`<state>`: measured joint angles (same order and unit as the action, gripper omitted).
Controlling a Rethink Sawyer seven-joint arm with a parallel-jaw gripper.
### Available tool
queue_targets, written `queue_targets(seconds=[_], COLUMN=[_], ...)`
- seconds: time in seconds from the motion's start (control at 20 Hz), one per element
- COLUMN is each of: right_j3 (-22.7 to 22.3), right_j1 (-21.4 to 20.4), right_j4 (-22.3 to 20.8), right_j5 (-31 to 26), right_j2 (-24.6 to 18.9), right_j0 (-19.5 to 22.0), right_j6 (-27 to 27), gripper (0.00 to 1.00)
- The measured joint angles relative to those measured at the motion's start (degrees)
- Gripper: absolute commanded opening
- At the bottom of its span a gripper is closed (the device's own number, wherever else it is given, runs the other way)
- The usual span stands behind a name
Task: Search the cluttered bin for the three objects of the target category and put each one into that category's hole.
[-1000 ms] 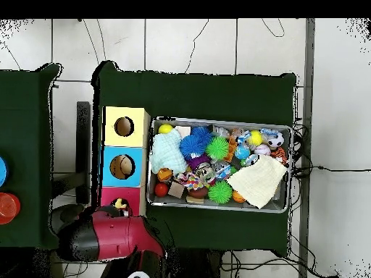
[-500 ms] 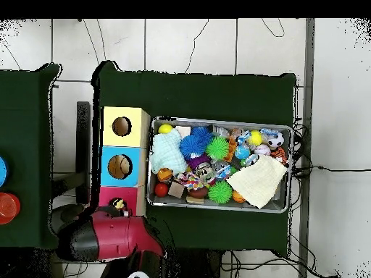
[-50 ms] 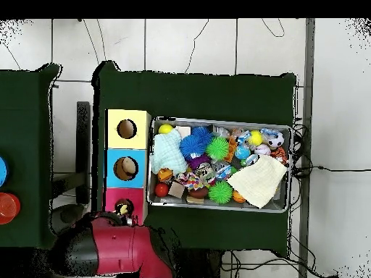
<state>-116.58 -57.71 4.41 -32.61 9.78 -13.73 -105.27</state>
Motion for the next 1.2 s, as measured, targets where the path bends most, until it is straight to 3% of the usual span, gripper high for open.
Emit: queue_targets(seconds=[0.4, 1.2], right_j3=[-0.01, -0.02], right_j1=[-3.42, -2.74], right_j4=[-0.03, -0.03], right_j5=[-0.95, 0.82], right_j2=[0.58, 0.57], right_j0=[0.21, 0.19], right_j6=[0.0, 0.0], gripper=[0.0, 0.0])
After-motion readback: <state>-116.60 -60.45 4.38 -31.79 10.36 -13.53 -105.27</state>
